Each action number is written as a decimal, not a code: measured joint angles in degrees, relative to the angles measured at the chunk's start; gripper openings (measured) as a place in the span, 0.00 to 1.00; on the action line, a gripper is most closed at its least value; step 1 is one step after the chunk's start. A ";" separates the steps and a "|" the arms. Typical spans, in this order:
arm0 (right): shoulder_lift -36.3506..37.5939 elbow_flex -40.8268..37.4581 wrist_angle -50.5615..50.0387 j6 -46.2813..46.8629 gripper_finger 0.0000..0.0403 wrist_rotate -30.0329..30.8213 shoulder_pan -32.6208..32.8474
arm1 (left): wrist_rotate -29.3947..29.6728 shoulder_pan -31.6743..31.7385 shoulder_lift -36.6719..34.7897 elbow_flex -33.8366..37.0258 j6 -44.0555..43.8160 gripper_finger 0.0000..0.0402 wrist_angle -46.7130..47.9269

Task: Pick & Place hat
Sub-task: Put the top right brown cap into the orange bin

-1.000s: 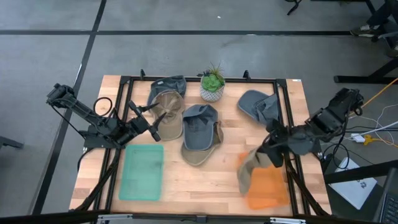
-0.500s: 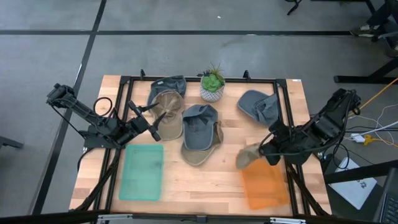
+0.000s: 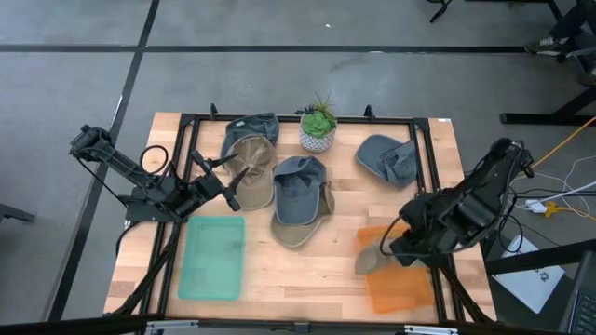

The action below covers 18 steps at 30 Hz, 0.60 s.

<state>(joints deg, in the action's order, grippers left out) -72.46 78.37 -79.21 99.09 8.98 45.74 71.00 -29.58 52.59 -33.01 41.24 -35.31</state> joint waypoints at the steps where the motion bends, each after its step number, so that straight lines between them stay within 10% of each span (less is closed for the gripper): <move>1: -0.60 0.00 -0.01 0.59 0.01 -0.68 0.54 | -0.02 0.00 0.00 0.00 0.01 0.52 0.00; 18: -7.36 0.00 -1.29 -4.61 0.01 6.35 12.33 | -0.02 0.00 0.00 0.00 0.01 0.51 0.00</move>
<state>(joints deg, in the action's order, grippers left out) -79.82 78.37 -80.49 94.47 15.33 58.07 70.98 -29.58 52.59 -33.01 41.25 -35.31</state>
